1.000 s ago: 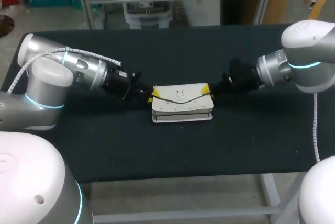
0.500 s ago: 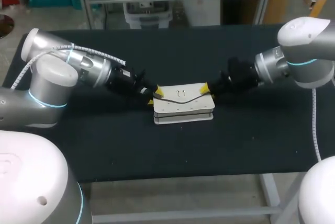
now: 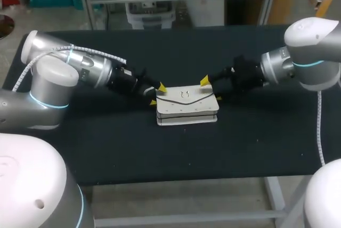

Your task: Pick up the bag, open it, inspect its contents, close it, and place it on the opposite side

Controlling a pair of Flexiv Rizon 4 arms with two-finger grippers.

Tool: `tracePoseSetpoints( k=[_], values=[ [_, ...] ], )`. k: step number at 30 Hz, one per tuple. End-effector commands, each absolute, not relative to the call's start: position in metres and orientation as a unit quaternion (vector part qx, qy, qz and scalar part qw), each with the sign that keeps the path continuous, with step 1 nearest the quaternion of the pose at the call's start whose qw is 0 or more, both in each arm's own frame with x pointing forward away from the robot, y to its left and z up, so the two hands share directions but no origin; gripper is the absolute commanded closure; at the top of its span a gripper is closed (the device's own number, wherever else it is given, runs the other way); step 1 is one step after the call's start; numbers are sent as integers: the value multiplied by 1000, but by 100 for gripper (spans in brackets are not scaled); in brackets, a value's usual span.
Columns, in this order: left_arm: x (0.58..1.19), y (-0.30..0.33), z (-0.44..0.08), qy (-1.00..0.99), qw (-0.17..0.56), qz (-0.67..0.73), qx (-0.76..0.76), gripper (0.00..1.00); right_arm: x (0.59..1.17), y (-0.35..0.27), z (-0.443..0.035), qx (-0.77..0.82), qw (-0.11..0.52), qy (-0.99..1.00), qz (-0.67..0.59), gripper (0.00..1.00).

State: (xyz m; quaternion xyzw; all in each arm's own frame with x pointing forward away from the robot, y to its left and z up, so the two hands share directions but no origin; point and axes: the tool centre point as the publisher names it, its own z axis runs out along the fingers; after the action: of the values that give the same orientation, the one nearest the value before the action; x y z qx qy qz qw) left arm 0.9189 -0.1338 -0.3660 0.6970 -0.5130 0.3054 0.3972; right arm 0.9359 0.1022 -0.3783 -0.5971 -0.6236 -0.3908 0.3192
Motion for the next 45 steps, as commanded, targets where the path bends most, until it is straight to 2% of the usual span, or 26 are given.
tracePoseSetpoints(
  k=[1,8,12,15,17,20,21,26,27,28,29,37,38,39,40,41,42,43,44,45],
  values=[
    [924,-133,-371,-512,402,307,694,51,938,102,-380,-591,322,-626,-395,14],
    [926,-133,-379,-507,416,299,693,50,934,108,-378,-583,324,-631,-397,23],
    [926,-134,-388,-500,426,293,695,47,930,115,-394,-587,339,-630,-380,24],
    [924,-134,-387,-499,424,293,696,50,927,116,-399,-587,344,-629,-377,30],
    [921,-133,-381,-503,420,302,692,51,926,115,-394,-587,341,-630,-378,30],
    [916,-132,-370,-513,412,313,685,53,926,113,-382,-583,327,-634,-388,42],
    [913,-133,-367,-517,408,317,683,56,926,112,-378,-582,322,-637,-391,51],
    [910,-136,-360,-525,404,323,676,63,928,111,-372,-579,316,-641,-393,61],
    [911,-138,-360,-526,403,323,676,65,929,111,-372,-579,316,-642,-391,72],
    [912,-139,-360,-526,403,323,676,74,929,112,-373,-577,316,-644,-390,93],
    [913,-141,-360,-524,402,323,678,100,930,113,-372,-577,314,-646,-389,100],
    [911,-142,-357,-531,395,329,674,100,927,112,-371,-577,311,-647,-390,100],
    [911,-142,-357,-532,394,328,674,100,927,111,-372,-579,313,-645,-388,87],
    [911,-143,-358,-532,394,327,675,88,928,111,-373,-580,315,-644,-387,62],
    [912,-142,-359,-531,393,327,675,64,928,110,-374,-581,316,-644,-385,22],
    [912,-142,-360,-530,394,326,677,46,927,110,-375,-582,316,-643,-385,0],
    [912,-142,-360,-529,394,326,677,25,927,110,-375,-582,316,-643,-385,0],
    [912,-141,-361,-528,394,326,678,10,927,110,-375,-583,316,-642,-385,0],
    [912,-140,-361,-527,394,326,679,6,926,109,-375,-583,316,-642,-385,0],
    [912,-138,-361,-525,394,327,679,9,926,108,-375,-583,315,-642,-385,0]
  ],
)
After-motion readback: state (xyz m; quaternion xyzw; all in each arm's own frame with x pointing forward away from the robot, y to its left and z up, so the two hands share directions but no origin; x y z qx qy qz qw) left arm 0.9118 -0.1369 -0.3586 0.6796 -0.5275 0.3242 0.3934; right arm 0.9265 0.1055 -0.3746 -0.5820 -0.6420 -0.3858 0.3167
